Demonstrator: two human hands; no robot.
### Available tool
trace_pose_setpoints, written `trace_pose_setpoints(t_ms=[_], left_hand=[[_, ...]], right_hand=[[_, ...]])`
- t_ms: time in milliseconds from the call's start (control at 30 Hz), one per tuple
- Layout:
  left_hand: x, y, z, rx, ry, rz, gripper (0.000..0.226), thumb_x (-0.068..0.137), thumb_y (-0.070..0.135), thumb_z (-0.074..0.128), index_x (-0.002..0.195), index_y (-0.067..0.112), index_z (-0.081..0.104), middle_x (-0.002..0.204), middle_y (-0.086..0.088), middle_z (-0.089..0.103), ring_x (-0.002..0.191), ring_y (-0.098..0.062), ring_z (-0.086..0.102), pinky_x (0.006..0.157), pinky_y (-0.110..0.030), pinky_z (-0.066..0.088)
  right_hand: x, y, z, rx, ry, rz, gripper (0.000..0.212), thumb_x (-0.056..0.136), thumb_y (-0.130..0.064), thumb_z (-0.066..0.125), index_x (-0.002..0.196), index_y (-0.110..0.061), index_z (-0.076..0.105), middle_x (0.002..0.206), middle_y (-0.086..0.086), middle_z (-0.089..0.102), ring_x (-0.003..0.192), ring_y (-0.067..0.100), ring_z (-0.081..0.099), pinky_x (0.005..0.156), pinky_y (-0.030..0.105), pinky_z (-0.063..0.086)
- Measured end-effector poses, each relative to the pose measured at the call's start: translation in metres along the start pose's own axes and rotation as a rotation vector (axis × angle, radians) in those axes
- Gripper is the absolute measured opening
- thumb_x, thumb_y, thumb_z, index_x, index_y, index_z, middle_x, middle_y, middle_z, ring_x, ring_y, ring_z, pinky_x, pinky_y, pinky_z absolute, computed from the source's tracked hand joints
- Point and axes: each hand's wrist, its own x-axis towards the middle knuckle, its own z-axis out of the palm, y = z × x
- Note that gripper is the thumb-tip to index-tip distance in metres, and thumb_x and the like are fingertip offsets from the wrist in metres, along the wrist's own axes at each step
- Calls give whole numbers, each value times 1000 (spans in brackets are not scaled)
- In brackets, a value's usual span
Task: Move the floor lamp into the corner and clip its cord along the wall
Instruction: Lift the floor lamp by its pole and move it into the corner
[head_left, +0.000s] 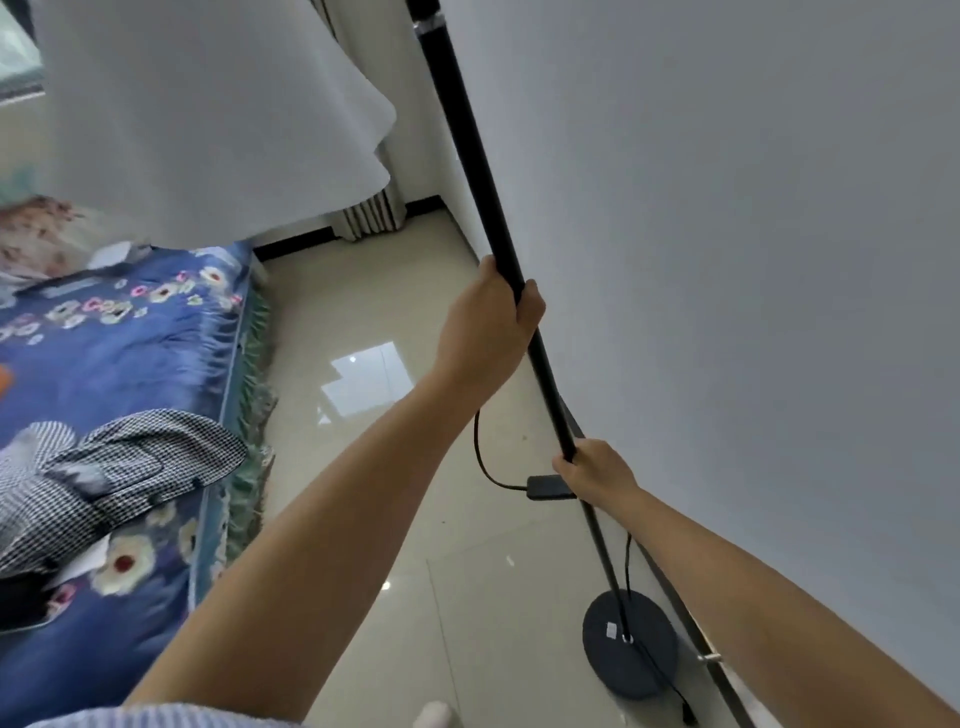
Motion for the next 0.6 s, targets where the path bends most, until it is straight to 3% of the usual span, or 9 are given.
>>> trace_pose_setpoints(t_ms=[100,300,433,500,567,600], left_hand=[[9,-44,-27,-11,50,-62,21,95,16,40,94,-3,47,72,-22,59,59,-39,60,60,-48,56],[49,-156,-102,-32,181,6,19,96,11,38,81,1,45,60,-21,53,56,-42,60,55,-48,55],[93,-221,-149,-116,215,25,16,96,11,38,82,6,42,51,2,43,49,-35,56,47,-40,50],[117,-249,-166,-152,284,23,21,95,8,38,74,12,36,50,7,38,41,-20,47,40,-28,44],[145,-273,-181,-156,363,29,35,94,5,39,67,25,32,47,10,35,39,-6,37,36,-8,33],[158,-285,-187,-146,384,25,40,93,4,40,65,29,29,47,11,34,39,-4,36,34,-10,31]], right_hand=[[19,-31,26,-110,-31,-49,48,89,-25,44,46,-18,25,48,-1,31,44,15,29,45,28,22],[75,-118,87,-302,-77,-100,50,91,-32,40,47,-16,25,47,0,30,43,16,29,44,28,21],[118,-186,115,-325,-100,-120,48,91,-34,41,49,-16,27,49,-1,34,45,17,33,44,28,23],[141,-216,127,-347,-112,-131,48,91,-36,41,48,-16,28,48,-1,33,42,15,30,43,26,22],[169,-242,137,-362,-121,-129,48,90,-37,41,49,-15,29,48,-1,34,42,15,31,44,26,23],[185,-253,142,-371,-123,-128,48,90,-37,41,49,-15,30,49,0,34,42,16,31,44,27,23]])
